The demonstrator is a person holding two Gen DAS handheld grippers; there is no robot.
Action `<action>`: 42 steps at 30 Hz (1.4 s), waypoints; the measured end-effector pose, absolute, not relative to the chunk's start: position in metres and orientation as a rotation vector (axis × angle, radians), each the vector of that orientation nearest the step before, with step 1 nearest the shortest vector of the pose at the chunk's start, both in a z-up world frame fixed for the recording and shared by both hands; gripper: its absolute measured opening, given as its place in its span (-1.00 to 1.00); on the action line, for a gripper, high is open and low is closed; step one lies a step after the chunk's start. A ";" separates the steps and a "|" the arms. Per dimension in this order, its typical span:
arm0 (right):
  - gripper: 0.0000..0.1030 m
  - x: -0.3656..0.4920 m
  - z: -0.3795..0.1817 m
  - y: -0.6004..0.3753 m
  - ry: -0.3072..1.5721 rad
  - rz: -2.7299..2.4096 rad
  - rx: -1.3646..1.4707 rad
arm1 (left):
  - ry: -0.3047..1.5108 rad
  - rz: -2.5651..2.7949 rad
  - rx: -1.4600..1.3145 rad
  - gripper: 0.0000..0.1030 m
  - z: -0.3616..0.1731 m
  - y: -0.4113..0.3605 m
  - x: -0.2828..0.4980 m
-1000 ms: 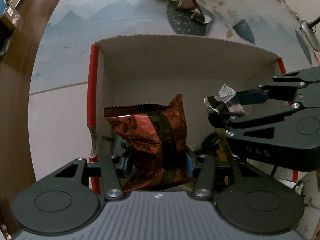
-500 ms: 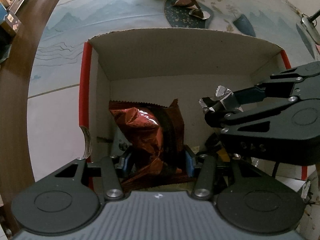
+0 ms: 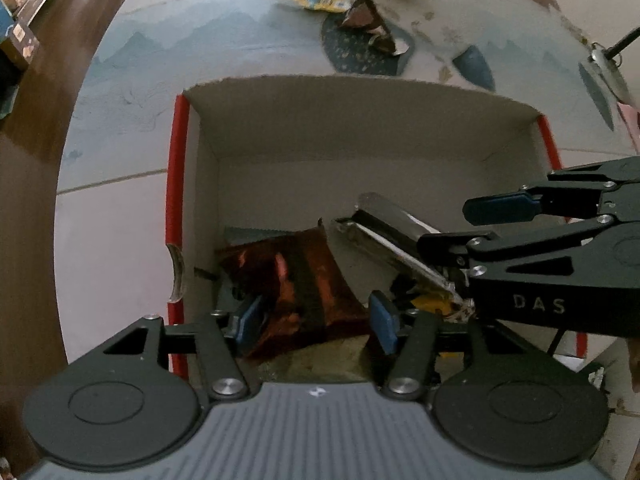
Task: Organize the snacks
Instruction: 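Lower both items into the box and open both tools, then lift both tools out of the box toward the remaining snacks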
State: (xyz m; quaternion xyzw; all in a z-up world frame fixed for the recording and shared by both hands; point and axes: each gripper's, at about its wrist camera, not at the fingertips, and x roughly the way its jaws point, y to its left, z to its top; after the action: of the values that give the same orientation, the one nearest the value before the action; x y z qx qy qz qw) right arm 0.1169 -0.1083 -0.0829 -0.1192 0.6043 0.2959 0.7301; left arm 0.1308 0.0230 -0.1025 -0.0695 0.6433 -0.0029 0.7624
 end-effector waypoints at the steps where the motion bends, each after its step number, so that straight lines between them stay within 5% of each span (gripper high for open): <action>1: -0.14 0.116 -0.079 -0.110 1.324 0.654 -0.256 | 1.392 -0.008 -0.151 0.14 -0.101 0.023 0.129; 22: 0.22 0.101 0.018 -0.143 1.103 0.698 -0.183 | 1.192 -0.033 -0.139 0.14 -0.024 0.022 0.124; 24: 0.26 0.103 0.024 -0.145 1.083 0.699 -0.181 | 1.171 -0.033 -0.141 0.26 -0.017 0.021 0.128; 26: 0.50 0.106 0.030 -0.149 1.064 0.696 -0.173 | 1.151 -0.032 -0.145 0.28 -0.010 0.020 0.132; 35: 0.87 0.137 0.048 -0.171 1.003 0.653 -0.138 | 1.071 -0.007 -0.171 0.46 0.010 0.020 0.164; 42: 0.97 0.177 0.050 -0.188 0.972 0.619 -0.119 | 1.040 0.019 -0.215 0.51 0.011 0.021 0.203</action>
State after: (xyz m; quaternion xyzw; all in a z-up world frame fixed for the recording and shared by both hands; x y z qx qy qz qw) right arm 0.1769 -0.1881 0.0501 -0.0564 0.4591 0.2927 0.8369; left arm 0.2033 0.0207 0.0109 -0.1023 0.4960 0.0092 0.8622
